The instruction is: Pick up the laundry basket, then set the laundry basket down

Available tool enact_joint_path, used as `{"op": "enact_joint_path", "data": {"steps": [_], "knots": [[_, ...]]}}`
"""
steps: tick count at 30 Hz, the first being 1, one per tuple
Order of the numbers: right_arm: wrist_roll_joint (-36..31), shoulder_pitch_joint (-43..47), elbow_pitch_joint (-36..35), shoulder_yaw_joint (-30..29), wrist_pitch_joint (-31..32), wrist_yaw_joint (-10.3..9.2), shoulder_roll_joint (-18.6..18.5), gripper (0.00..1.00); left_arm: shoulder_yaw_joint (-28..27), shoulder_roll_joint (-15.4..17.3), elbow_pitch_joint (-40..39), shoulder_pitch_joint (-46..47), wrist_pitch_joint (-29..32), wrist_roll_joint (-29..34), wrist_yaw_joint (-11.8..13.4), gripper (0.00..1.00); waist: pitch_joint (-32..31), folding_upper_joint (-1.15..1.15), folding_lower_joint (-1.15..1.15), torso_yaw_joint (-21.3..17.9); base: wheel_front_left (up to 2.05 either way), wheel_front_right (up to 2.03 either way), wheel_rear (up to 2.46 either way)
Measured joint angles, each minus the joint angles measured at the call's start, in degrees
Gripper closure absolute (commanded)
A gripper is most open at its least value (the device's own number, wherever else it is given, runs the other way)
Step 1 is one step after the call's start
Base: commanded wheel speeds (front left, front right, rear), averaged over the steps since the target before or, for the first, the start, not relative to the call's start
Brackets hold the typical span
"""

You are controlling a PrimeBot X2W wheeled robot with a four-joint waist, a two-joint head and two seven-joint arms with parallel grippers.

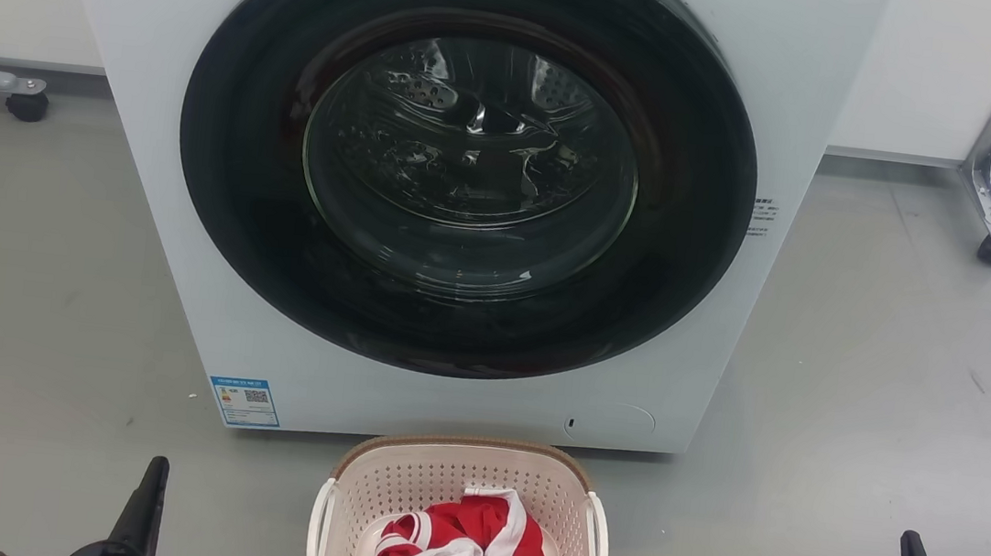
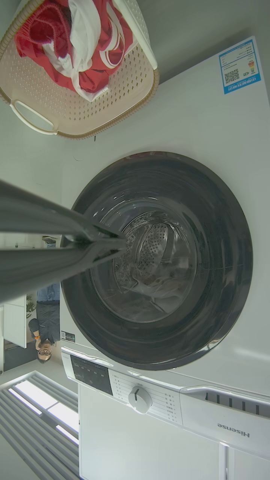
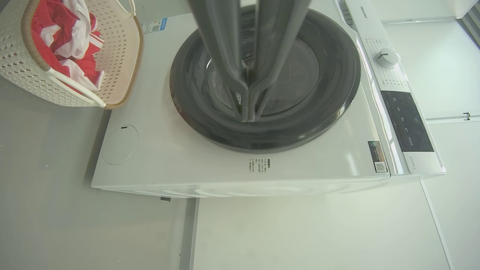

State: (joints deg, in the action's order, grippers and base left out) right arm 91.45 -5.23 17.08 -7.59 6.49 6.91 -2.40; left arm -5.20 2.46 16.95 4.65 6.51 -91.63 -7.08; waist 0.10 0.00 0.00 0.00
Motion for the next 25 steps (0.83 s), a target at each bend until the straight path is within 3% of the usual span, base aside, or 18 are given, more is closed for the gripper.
{"op": "enact_joint_path", "data": {"steps": [25], "knots": [[0.01, 0.00, -0.01, 0.00, 0.00, 0.00, 0.00, 1.00, 0.00, 0.00, -0.01, 0.00, 0.00, 0.00, 0.00, 1.00, 0.01, 0.00, 0.00, 0.00, 0.00, 0.00, 0.00]]}}
